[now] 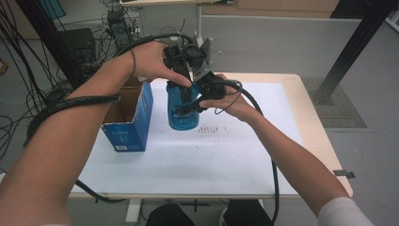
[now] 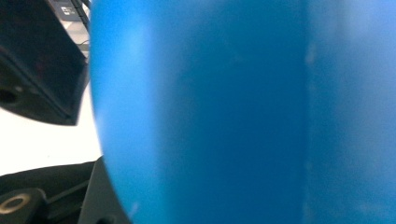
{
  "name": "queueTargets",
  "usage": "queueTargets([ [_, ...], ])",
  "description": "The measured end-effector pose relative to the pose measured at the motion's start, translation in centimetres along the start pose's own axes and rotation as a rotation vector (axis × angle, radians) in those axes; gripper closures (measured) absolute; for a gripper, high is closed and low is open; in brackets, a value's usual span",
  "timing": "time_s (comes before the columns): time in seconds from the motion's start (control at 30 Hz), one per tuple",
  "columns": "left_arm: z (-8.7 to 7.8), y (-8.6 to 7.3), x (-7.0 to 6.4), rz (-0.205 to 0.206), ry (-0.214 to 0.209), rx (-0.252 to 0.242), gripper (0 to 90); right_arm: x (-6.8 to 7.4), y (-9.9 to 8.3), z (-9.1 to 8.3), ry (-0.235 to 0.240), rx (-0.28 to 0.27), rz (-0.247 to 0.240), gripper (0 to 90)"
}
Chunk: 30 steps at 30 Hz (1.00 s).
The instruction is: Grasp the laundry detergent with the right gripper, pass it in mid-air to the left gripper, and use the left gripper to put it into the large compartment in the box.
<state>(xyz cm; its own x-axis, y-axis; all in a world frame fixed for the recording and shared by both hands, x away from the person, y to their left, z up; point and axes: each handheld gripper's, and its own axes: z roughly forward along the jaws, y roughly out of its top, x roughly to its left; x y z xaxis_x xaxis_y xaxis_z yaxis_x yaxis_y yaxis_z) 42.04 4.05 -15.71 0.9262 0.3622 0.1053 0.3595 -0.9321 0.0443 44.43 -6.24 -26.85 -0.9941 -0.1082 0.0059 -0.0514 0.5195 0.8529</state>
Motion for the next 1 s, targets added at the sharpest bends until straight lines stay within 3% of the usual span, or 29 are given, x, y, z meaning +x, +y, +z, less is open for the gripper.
queueTargets([
  [0.33,0.32,-0.09,-0.19,0.025,-0.007,0.004,5.9,0.19,0.11,0.0,0.007,0.004,0.005,43.6],
  [1.0,0.45,-0.08,-0.34,0.027,0.0,0.005,5.9,0.16,0.07,-0.04,0.003,0.007,0.0,43.6],
])
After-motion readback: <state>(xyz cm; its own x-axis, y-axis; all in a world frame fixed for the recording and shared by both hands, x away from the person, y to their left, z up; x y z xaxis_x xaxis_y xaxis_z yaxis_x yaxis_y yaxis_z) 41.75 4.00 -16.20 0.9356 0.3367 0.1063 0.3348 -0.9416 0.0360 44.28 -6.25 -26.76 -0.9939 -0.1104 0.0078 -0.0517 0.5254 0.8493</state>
